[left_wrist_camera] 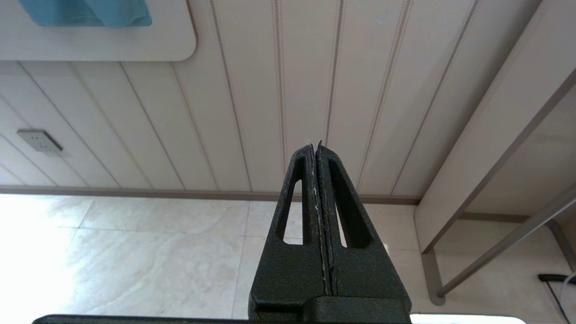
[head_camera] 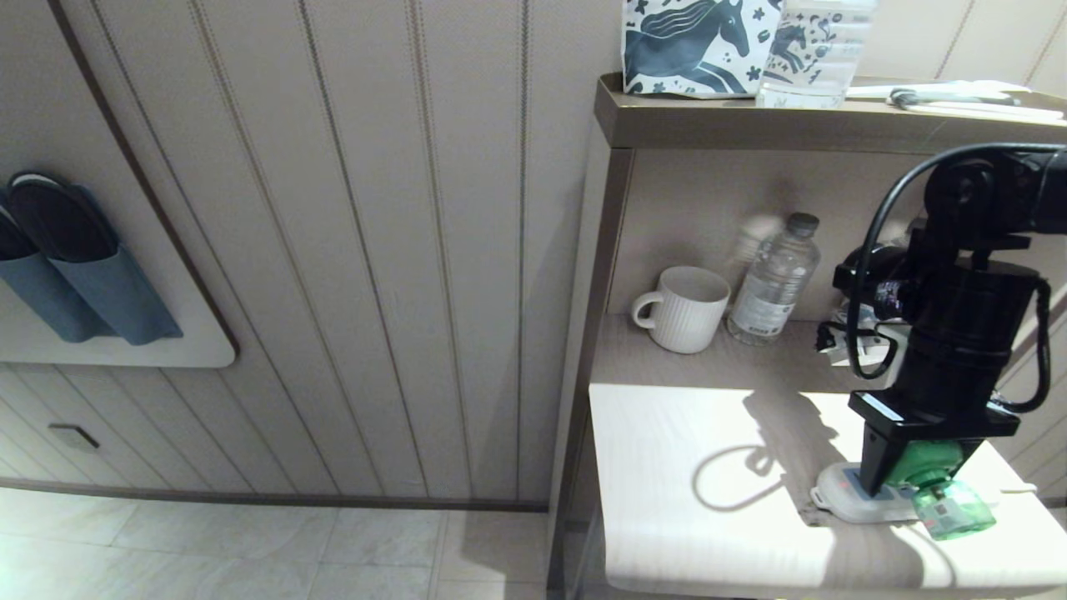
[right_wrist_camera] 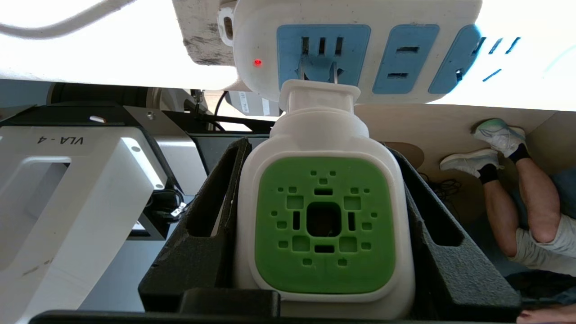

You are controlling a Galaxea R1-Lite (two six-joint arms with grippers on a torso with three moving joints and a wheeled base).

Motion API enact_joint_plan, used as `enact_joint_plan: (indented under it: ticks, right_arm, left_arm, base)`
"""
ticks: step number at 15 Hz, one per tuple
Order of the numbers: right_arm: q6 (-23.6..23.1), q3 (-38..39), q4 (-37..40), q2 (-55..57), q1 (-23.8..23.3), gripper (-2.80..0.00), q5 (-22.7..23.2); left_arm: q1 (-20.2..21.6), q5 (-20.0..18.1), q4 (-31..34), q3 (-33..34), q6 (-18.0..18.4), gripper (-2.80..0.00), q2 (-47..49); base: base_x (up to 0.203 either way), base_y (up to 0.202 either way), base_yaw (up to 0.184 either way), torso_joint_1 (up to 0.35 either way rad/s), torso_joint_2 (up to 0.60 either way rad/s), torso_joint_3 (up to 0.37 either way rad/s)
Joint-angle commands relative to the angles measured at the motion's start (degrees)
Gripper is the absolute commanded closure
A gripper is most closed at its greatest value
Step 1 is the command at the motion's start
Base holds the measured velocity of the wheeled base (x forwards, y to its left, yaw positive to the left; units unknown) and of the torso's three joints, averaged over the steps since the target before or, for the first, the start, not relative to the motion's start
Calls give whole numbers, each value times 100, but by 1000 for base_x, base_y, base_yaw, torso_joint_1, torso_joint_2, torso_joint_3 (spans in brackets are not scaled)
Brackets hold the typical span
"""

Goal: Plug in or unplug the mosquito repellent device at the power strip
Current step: Insert the plug into the socket

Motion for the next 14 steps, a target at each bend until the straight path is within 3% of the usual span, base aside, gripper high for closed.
enact_joint_plan:
  ticks: [1,14]
  right_arm:
    - [1,-31,272,0,-6,0,3]
    - [1,-207,272,150,-24,0,-43]
  left_arm:
    - [-3,-2,3,-1,0,0,0]
    - [-2,-2,3,-1,0,0,0]
  base:
    - [0,0,0,0,0,0]
    - [0,0,0,0,0,0]
